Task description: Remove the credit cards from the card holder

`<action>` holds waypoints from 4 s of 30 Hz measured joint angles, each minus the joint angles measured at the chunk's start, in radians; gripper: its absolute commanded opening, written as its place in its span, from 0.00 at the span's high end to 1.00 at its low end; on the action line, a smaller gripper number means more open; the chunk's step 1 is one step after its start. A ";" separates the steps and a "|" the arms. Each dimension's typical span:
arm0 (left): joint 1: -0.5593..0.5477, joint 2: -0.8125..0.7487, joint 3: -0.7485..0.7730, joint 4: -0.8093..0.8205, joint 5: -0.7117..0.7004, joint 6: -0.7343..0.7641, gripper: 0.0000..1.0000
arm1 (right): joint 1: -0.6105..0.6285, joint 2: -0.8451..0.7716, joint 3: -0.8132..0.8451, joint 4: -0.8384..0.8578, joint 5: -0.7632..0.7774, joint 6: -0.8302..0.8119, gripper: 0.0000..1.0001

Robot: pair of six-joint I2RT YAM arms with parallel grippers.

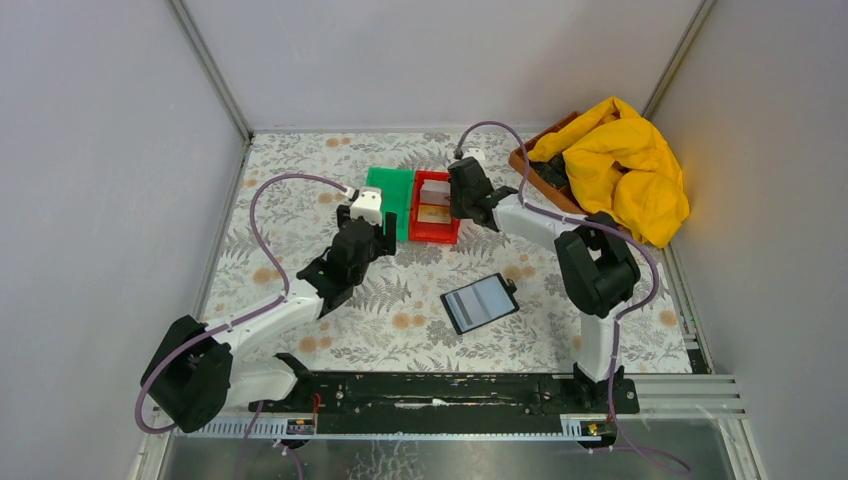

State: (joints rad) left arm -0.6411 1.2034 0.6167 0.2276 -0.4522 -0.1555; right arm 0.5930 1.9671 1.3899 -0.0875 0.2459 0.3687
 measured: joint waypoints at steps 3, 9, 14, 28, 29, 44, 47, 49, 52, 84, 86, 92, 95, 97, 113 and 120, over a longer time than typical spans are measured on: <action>0.000 -0.003 -0.003 0.000 0.001 -0.005 0.23 | 0.018 -0.026 -0.032 -0.001 0.000 -0.010 0.92; -0.001 -0.003 -0.007 -0.003 0.002 -0.011 0.23 | 0.077 -0.084 -0.097 -0.021 0.004 -0.001 0.92; -0.002 -0.003 -0.007 -0.003 0.002 -0.017 0.23 | 0.135 -0.148 -0.164 -0.041 0.006 0.033 0.81; -0.005 -0.004 -0.026 -0.006 -0.005 -0.066 0.22 | 0.201 -0.363 -0.371 0.014 0.008 0.084 0.48; -0.005 -0.004 -0.029 -0.006 -0.005 -0.071 0.22 | 0.201 -0.367 -0.373 0.015 0.008 0.085 0.47; -0.042 -0.030 -0.037 -0.013 0.044 -0.126 0.22 | 0.169 -0.565 -0.571 0.080 0.049 0.100 0.45; -0.129 -0.025 -0.037 0.006 0.047 -0.133 0.25 | 0.112 -0.641 -0.676 0.099 0.053 0.127 0.44; -0.200 -0.011 -0.037 0.024 0.049 -0.131 0.31 | 0.085 -0.691 -0.746 0.092 0.060 0.144 0.44; -0.294 0.045 -0.030 0.042 0.060 -0.133 0.62 | 0.083 -0.744 -0.811 0.076 0.048 0.154 0.49; -0.126 0.458 0.135 -0.072 0.255 -0.188 1.00 | 0.085 -0.891 -0.956 0.076 0.023 0.165 0.65; -0.108 0.457 0.135 -0.075 0.255 -0.193 1.00 | 0.085 -0.883 -0.956 0.080 0.023 0.157 0.55; -0.084 0.410 0.118 -0.085 0.253 -0.196 0.81 | 0.085 -0.877 -0.955 0.077 0.023 0.130 0.43; -0.089 0.364 0.110 -0.082 0.263 -0.203 0.51 | 0.085 -0.885 -0.951 0.063 -0.003 0.113 0.40; -0.103 0.330 0.110 -0.071 0.272 -0.212 0.27 | 0.088 -0.899 -0.941 0.049 -0.048 0.101 0.40; -0.248 0.285 0.025 0.156 0.320 -0.261 0.13 | 0.285 -1.044 -0.977 -0.061 -0.048 0.180 0.75; -0.248 0.263 0.007 0.220 0.303 -0.320 0.00 | 0.419 -1.016 -1.053 -0.078 0.038 0.292 0.78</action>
State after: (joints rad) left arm -0.8894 1.4666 0.6239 0.4473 -0.1493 -0.4759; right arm 1.0122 0.9512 0.3367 -0.1654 0.2840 0.6605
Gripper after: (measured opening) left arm 0.997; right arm 0.223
